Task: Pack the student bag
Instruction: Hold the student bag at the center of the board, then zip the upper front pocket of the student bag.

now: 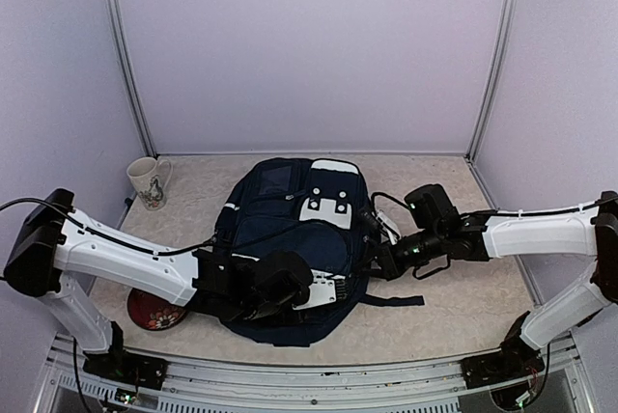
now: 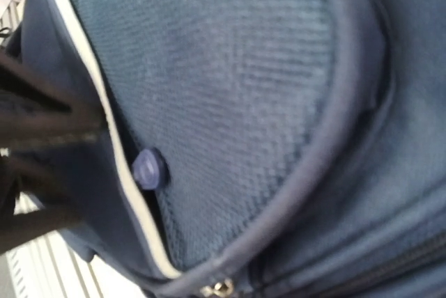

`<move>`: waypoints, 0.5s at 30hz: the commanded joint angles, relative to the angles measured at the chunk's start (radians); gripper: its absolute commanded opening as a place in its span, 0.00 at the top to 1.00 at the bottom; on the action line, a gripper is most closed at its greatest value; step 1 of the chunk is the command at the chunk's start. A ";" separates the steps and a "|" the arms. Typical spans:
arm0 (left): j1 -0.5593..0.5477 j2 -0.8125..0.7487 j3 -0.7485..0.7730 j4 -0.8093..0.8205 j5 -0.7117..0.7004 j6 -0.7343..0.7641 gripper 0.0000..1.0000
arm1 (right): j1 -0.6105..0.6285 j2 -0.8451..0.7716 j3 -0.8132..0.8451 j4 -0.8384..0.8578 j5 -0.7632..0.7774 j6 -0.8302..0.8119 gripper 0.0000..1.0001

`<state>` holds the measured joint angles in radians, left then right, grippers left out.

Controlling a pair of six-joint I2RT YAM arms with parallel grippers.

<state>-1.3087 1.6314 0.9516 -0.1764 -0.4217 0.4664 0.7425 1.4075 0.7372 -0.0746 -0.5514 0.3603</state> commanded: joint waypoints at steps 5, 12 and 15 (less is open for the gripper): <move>0.026 0.083 0.062 0.010 -0.167 0.047 1.00 | 0.000 -0.058 -0.006 0.015 0.068 -0.029 1.00; 0.023 0.016 0.037 -0.037 -0.054 0.035 1.00 | -0.075 -0.078 0.053 -0.037 0.234 -0.121 1.00; 0.015 -0.015 0.016 -0.031 -0.002 0.053 1.00 | -0.115 -0.061 0.108 -0.023 0.281 -0.155 1.00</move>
<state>-1.3121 1.6772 0.9997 -0.1452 -0.4438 0.5232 0.7055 1.3640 0.7559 -0.1242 -0.4469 0.2749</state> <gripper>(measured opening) 0.039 0.023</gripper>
